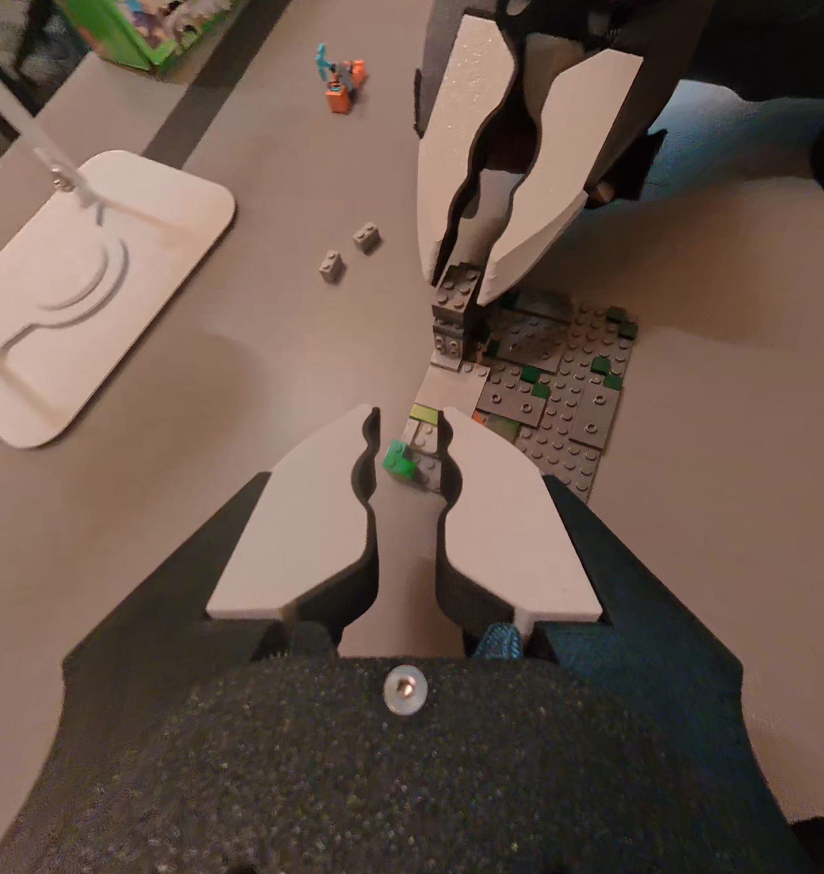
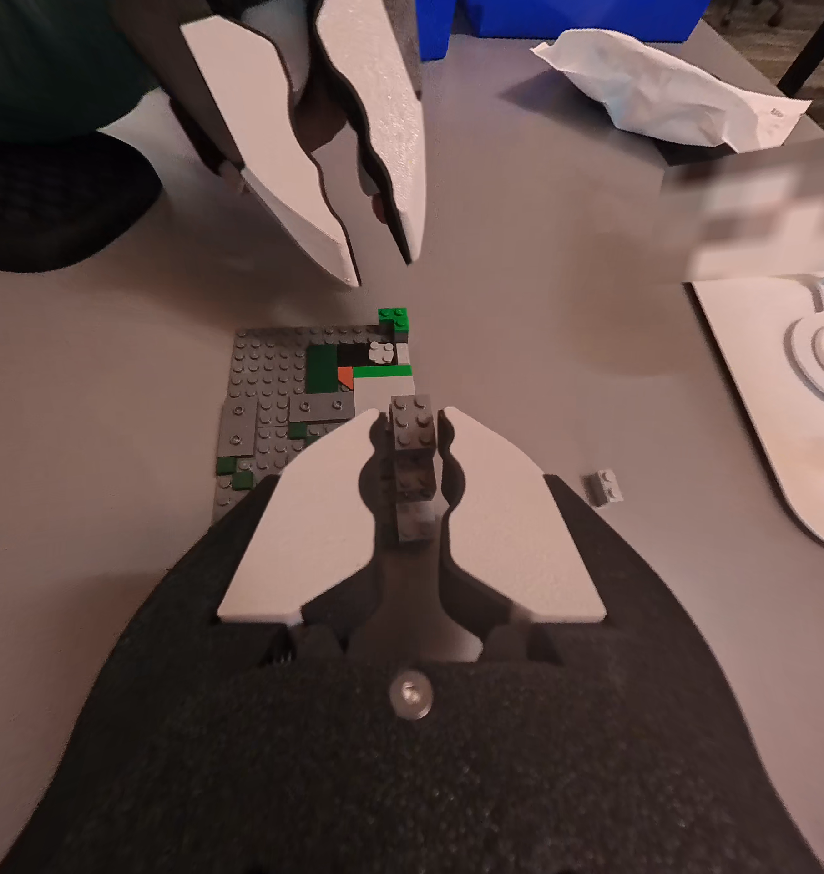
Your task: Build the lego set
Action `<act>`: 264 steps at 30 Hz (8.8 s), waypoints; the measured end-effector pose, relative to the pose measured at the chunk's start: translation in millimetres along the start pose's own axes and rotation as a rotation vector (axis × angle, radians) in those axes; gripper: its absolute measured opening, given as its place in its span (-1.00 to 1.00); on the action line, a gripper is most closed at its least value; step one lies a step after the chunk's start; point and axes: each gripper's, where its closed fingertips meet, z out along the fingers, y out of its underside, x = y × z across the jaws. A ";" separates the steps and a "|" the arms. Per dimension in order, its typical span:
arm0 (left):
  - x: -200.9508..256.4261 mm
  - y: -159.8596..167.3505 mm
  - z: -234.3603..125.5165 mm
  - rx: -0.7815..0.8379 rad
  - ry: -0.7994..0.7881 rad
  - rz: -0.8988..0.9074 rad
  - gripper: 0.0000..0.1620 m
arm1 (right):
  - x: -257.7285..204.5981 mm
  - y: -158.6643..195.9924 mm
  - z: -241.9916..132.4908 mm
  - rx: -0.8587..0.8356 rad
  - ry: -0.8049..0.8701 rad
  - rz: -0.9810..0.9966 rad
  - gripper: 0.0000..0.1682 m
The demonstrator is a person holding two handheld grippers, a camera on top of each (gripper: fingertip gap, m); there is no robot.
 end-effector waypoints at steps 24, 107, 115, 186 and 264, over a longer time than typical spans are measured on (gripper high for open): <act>13.9 5.5 -3.4 0.111 -0.039 -0.141 -0.78 | -0.1 1.9 4.3 -0.037 -0.018 -0.033 -0.80; 3.5 10.4 -16.0 0.138 -0.030 -0.229 -0.78 | -1.5 21.5 7.4 -0.080 -0.126 0.019 -0.79; 2.5 12.5 -28.2 0.183 0.002 -0.391 -0.73 | -0.2 5.9 -7.3 -0.020 -0.122 0.023 -0.80; 140.1 -12.9 -46.0 0.351 0.750 -1.440 -0.93 | -126.6 -29.3 -61.0 -0.549 -0.976 0.464 -0.13; 79.6 -19.8 -34.0 0.362 0.625 -1.339 -0.92 | -58.1 -32.0 -28.3 -0.114 -0.008 -0.190 -0.79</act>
